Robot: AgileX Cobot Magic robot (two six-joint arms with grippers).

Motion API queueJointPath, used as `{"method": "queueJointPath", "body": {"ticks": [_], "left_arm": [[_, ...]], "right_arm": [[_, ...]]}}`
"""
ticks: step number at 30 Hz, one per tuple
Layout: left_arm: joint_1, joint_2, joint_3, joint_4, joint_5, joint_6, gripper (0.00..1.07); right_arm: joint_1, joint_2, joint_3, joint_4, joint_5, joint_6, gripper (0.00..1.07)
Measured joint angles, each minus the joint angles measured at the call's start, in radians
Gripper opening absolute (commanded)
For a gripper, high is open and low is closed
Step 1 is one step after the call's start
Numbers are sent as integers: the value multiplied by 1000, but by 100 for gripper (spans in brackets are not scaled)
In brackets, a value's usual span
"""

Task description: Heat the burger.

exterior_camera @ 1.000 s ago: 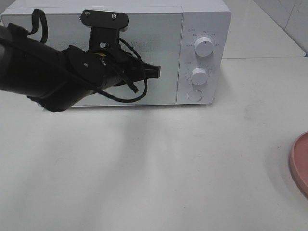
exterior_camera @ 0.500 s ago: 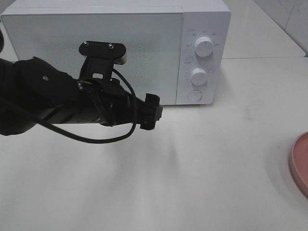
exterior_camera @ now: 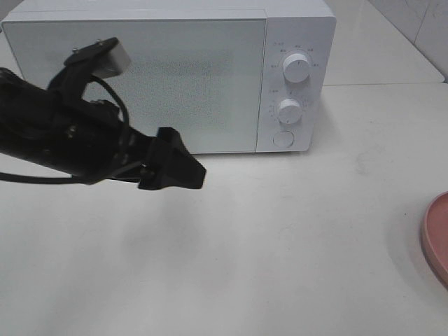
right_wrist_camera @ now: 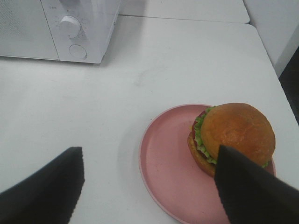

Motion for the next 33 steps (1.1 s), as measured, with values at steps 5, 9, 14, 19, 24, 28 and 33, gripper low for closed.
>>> {"method": "queueJointPath", "body": {"ticks": [5, 9, 14, 19, 24, 28, 33], "left_arm": [[139, -92, 0, 185, 169, -180, 98], [249, -190, 0, 343, 268, -325, 98], [384, -304, 0, 440, 355, -412, 98], [618, -420, 0, 582, 529, -466, 98], [698, -533, 12, 669, 578, -522, 98], [700, -675, 47, 735, 588, -544, 98], [700, -836, 96, 800, 592, -581, 98]], "right_arm": [[0, 0, 0, 0, 0, 0, 76], [0, 0, 0, 0, 0, 0, 76], [0, 0, 0, 0, 0, 0, 76], [0, 0, 0, 0, 0, 0, 76], [0, 0, 0, 0, 0, 0, 76], [0, 0, 0, 0, 0, 0, 76], [0, 0, 0, 0, 0, 0, 76]]}}
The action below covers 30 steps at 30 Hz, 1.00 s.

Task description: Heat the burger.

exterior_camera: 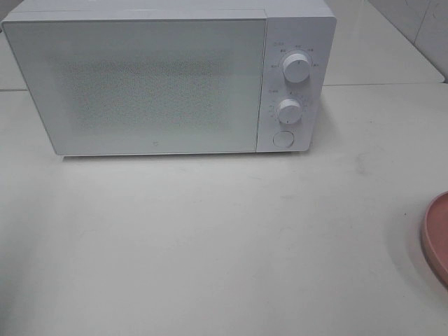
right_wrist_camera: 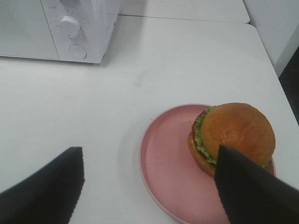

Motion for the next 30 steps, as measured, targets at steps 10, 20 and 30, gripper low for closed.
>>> {"method": "queueJointPath", "body": {"ticks": [10, 20, 30], "left_arm": [[0, -329, 119, 39, -9, -8, 98], [0, -560, 193, 43, -6, -12, 98], [0, -660, 195, 50, -6, -19, 98]], "right_arm": [[0, 0, 0, 0, 0, 0, 76], [0, 0, 0, 0, 0, 0, 76], [0, 0, 0, 0, 0, 0, 76]]}}
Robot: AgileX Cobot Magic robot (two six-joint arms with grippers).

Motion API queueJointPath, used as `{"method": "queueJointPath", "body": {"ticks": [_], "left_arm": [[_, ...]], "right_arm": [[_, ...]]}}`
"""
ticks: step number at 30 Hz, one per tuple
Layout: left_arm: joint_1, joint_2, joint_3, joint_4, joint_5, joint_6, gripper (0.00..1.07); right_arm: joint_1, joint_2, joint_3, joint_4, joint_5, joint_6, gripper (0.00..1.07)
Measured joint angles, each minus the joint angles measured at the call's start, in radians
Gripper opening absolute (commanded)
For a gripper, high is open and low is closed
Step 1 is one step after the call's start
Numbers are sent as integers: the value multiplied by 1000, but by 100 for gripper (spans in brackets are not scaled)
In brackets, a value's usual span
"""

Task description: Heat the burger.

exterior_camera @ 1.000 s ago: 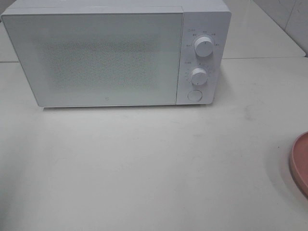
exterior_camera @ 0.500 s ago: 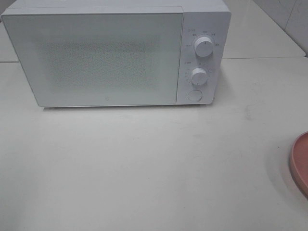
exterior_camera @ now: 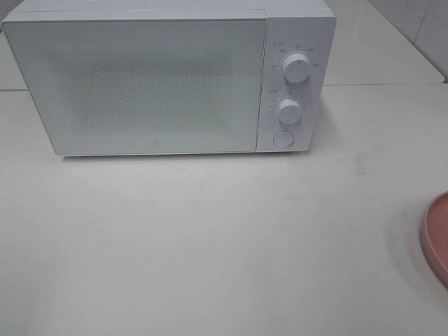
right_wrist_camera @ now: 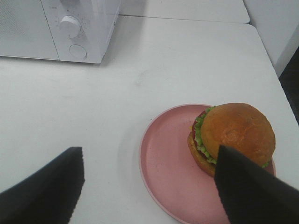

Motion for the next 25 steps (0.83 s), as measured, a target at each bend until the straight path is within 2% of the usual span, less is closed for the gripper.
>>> {"method": "queueJointPath", "body": {"ticks": [25], "left_arm": [[0, 0, 0, -6, 0, -3, 98]], "right_arm": [[0, 0, 0, 0, 0, 0, 76]]}}
